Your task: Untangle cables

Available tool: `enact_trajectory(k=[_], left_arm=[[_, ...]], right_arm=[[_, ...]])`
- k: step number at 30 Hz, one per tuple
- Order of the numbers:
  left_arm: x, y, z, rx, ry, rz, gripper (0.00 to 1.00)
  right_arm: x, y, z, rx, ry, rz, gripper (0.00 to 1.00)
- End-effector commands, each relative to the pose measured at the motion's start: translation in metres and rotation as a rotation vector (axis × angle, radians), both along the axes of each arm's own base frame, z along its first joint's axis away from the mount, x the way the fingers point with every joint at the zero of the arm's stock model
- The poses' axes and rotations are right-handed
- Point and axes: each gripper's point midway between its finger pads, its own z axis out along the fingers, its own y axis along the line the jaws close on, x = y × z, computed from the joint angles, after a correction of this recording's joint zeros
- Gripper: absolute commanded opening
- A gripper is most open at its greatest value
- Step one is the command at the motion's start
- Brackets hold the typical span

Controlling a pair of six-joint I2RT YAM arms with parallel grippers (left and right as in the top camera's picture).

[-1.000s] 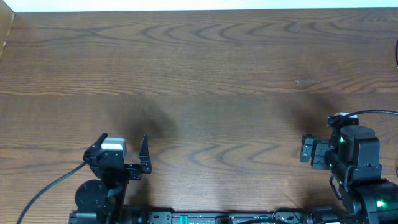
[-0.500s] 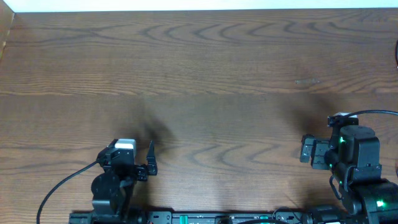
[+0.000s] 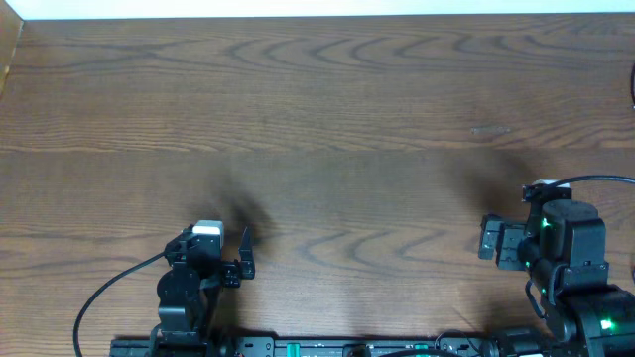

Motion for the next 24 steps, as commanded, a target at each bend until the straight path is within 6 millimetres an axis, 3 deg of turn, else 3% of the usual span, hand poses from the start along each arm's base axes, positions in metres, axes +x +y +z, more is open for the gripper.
enact_trajectory(k=[1,8,19,24], left_arm=[[0.005,0.001,0.003,0.006,-0.039,0.000,1.00],[0.027,0.000,0.030,-0.001,-0.241,-0.001,1.00],[0.032,0.021,0.039,0.016,-0.305,0.097,1.00],[0.032,0.023,0.032,0.013,-0.293,0.106,1.00]], right_arm=[[-0.001,0.000,-0.001,0.002,-0.001,-0.008,0.99],[-0.001,0.000,0.000,0.002,-0.001,-0.008,0.99],[-0.001,0.000,-0.001,0.002,-0.001,-0.008,0.99],[-0.001,0.000,0.000,0.002,-0.001,-0.008,0.99]])
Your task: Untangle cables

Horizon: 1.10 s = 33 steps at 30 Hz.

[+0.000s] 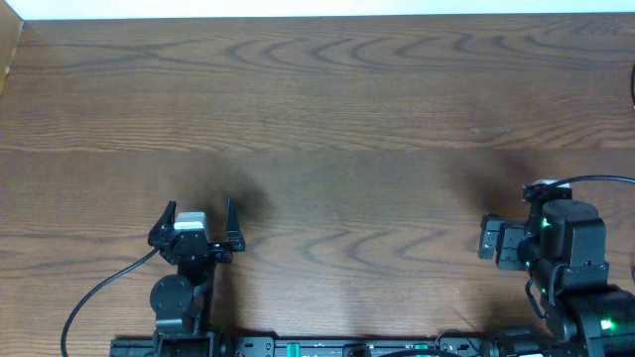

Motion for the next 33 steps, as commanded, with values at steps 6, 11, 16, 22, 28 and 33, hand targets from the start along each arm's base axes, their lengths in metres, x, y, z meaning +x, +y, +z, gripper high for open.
enact_trajectory(k=[6,11,16,22,28,33], left_arm=[[0.0000,0.0015,-0.0160,-0.004,0.037,0.007,1.00],[-0.0001,0.0012,-0.0165,-0.055,0.038,0.012,1.00],[-0.0001,0.0015,-0.0165,-0.081,0.037,0.018,1.00],[-0.0001,0.0020,-0.0164,-0.081,0.036,0.020,1.00],[0.0000,0.0021,-0.0161,-0.081,0.035,0.021,1.00],[0.0000,0.0021,-0.0165,-0.081,0.037,0.021,1.00]], right_arm=[[-0.0005,-0.0004,-0.0004,0.001,-0.002,-0.006,0.99],[-0.0005,-0.0004,-0.0004,0.001,-0.002,-0.006,0.99],[-0.0005,-0.0004,-0.0004,0.001,-0.002,-0.006,0.99],[-0.0005,-0.0004,-0.0004,0.001,-0.002,-0.006,0.99],[-0.0005,-0.0004,-0.0005,0.001,-0.001,-0.006,0.99],[-0.0005,-0.0004,-0.0005,0.001,-0.001,-0.006,0.99]])
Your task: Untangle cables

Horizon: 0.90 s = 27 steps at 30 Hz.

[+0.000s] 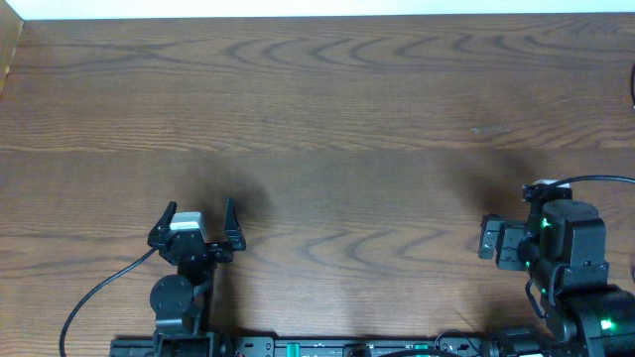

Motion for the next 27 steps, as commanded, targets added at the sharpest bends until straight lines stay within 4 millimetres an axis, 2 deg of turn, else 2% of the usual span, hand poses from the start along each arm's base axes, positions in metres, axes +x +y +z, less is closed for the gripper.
enact_trajectory(k=[1,14,18,22,27], left_arm=[[0.000,0.002,-0.017,-0.016,0.040,0.010,1.00],[0.000,0.002,-0.017,-0.016,0.040,0.010,1.00],[0.000,0.002,-0.017,-0.016,0.040,0.010,1.00],[0.000,0.002,-0.017,-0.016,0.040,0.010,1.00],[0.000,0.002,-0.017,-0.016,0.040,0.010,1.00]], right_arm=[[-0.001,0.000,0.000,0.001,-0.001,-0.006,0.99],[-0.001,0.000,0.000,0.001,-0.002,-0.006,0.99],[-0.002,0.008,0.001,0.003,-0.011,0.038,0.99],[-0.005,0.004,0.001,-0.018,-0.008,0.025,0.99],[0.005,-0.002,0.015,0.000,-0.159,-0.006,0.99]])
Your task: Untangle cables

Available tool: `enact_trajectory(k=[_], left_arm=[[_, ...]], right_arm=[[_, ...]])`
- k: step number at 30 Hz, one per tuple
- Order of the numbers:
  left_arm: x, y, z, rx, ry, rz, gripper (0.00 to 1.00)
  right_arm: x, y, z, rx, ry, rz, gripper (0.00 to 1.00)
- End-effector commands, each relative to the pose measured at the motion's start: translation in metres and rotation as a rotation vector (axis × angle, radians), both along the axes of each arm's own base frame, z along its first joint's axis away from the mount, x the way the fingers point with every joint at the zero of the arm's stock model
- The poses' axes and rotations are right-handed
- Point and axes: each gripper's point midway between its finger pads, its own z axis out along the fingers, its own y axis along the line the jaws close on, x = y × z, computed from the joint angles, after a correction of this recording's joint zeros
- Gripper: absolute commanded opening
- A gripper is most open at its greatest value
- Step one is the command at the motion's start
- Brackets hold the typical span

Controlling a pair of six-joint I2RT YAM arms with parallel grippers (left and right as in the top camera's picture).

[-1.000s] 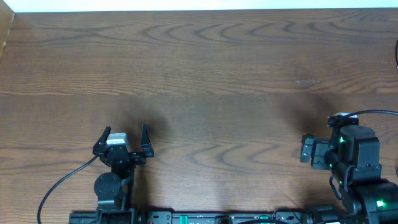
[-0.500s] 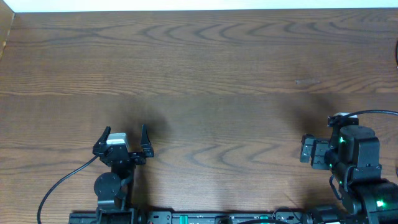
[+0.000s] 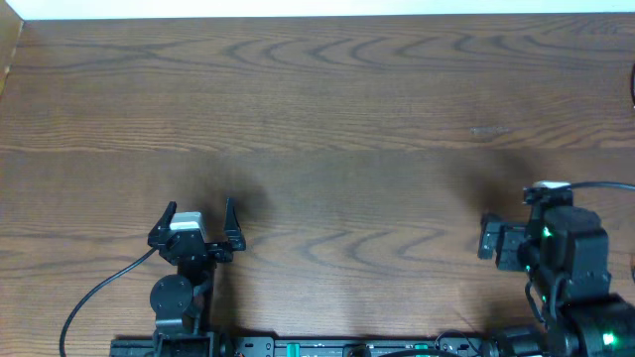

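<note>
No tangled cables show anywhere on the brown wooden table point(image 3: 327, 119) in the overhead view. My left gripper point(image 3: 198, 208) sits near the front left, open, its two dark fingers point(image 3: 229, 212) spread and pointing up the table with nothing between them. My right gripper point(image 3: 492, 240) is at the front right, turned sideways to the left. Its jaws are too small and dark to read.
A thin black lead point(image 3: 99, 293) curves from the left arm toward the front edge. Another lead point(image 3: 600, 182) runs off the right arm to the right edge. A dark bit of something point(image 3: 632, 87) pokes in at the far right edge. The arm bases point(image 3: 327, 347) line the front.
The right arm's wrist has shifted a few pixels to the right and down. The left gripper has stayed where it was, still open.
At first the left gripper was turned to the right, lower on the table. By the second moment it had swung to the left and pointed up the table, fingers spread, and it has kept that pose. The right arm hardly moved throughout.
</note>
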Motion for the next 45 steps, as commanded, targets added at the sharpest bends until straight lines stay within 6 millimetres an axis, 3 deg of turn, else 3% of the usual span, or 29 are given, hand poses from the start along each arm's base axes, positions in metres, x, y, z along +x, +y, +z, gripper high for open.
enact_trajectory(k=[1,14,23,34,45], left_arm=[[0.000,0.002,-0.017,-0.016,0.040,0.010,1.00],[0.000,0.002,-0.017,-0.016,0.040,0.010,1.00],[0.000,0.002,-0.017,-0.016,0.040,0.010,0.99],[0.000,0.002,-0.017,-0.016,0.040,0.010,1.00],[0.000,0.002,-0.017,-0.016,0.040,0.010,0.99]], right_arm=[[0.004,-0.005,0.001,0.007,-0.086,-0.020,0.99],[0.036,0.003,-0.025,0.107,-0.491,0.023,0.99],[0.033,0.016,-0.013,0.090,-0.752,0.159,0.99],[0.031,0.010,-0.006,0.064,-0.787,0.155,0.99],[0.034,0.012,-0.032,0.050,-0.726,0.182,0.99]])
